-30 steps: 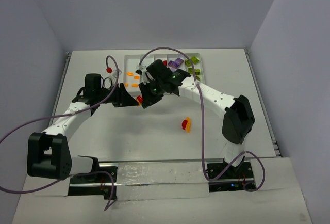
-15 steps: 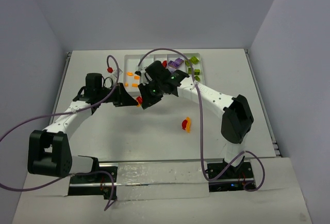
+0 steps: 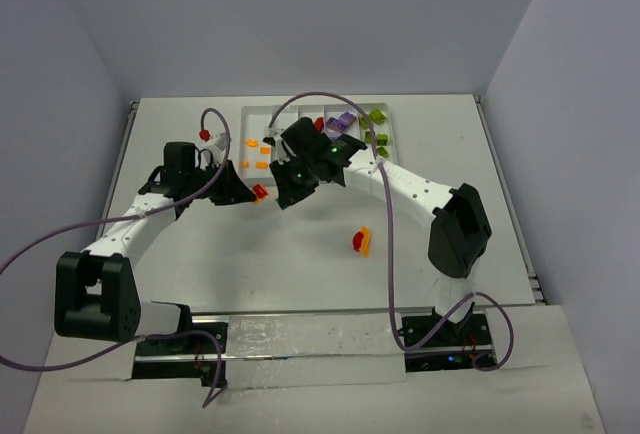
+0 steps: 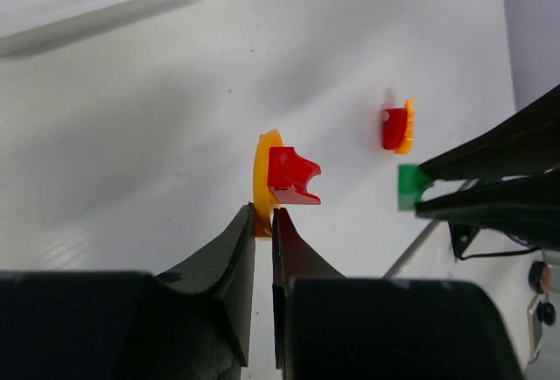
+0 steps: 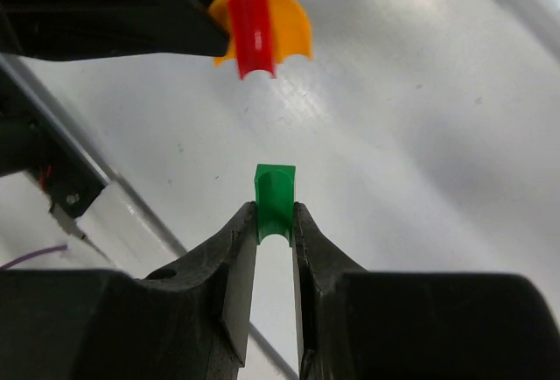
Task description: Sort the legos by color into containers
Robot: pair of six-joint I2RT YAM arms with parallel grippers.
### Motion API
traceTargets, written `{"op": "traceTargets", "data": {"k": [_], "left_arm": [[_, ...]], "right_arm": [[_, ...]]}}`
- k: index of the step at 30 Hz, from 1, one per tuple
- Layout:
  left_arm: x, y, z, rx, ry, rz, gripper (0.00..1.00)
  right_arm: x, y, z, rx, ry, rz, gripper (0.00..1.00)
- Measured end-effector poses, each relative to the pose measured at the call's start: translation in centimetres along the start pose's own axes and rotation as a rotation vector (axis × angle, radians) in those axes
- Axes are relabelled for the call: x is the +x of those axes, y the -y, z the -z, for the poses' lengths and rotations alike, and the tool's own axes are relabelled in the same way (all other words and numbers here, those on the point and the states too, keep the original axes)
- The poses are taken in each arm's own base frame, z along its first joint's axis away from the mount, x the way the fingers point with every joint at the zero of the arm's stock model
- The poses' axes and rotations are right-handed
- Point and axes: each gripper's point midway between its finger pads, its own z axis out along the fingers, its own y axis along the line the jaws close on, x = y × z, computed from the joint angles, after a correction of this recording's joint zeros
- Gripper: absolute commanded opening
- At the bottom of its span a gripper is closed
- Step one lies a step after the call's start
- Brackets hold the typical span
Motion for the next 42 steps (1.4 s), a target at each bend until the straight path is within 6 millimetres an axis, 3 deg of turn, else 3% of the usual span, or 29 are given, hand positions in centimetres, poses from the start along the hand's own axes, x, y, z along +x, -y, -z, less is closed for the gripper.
{"op": "traceTargets", "data": {"k": [3, 6, 8, 13, 16, 18, 22, 25, 29, 35, 40, 42], "left_arm": [[-0.3, -1.0, 0.2, -0.041, 0.012, -0.001, 0.00], [-0.6, -1.5, 0.5, -0.061, 0.019, -0.004, 0.00], [-0.9, -1.6, 0.7, -0.067, 0.026, -0.007, 0.00], [-1.1, -1.8, 0.8, -0.072, 0.033, -0.002, 0.00], [-1.1, -1.9, 0.9, -0.074, 0.035, -0.001, 0.00], [-1.3, -1.9, 0.9, -0.074, 0.038, -0.005, 0.00], [-2.3, -1.8, 1.0, -0.072, 0.050, -0.027, 0.00], [-2.6, -1.8, 0.9, -0.070, 0.050, -0.030, 0.00], [-2.4, -2.2, 0.7, -0.074, 0.042, -0.020, 0.00], [-2.3, -2.3, 0.6, -0.075, 0.039, -0.024, 0.00], [-2.1, -2.4, 0.6, -0.078, 0.031, -0.026, 0.00], [-1.9, -2.6, 0.5, -0.081, 0.017, -0.015, 0.00]], "right_arm": [[-2.1, 1.9, -0.1, 0.063, 0.033, -0.020, 0.00], [-6.7, 4.8, -1.4, 0.127, 0.113, -0.049, 0.00], [-8.6, 7.0, -2.9, 0.166, 0.144, -0.066, 0.00], [-9.2, 12.0, -7.3, 0.282, 0.126, -0.100, 0.00], [-9.3, 13.6, -9.6, 0.315, 0.119, -0.108, 0.08], [-9.1, 14.2, -10.4, 0.325, 0.112, -0.114, 0.22], [-9.3, 14.5, -10.6, 0.330, 0.122, -0.120, 0.50], [-9.8, 14.6, -10.5, 0.330, 0.140, -0.116, 0.61], [-9.9, 14.6, -10.5, 0.331, 0.146, -0.115, 0.64], [-9.8, 13.3, -10.3, 0.253, 0.147, -0.099, 0.58], [-7.1, 9.5, -6.7, 0.099, 0.127, -0.064, 0.51], [-7.4, 7.7, -4.5, 0.038, 0.153, -0.038, 0.49]]}}
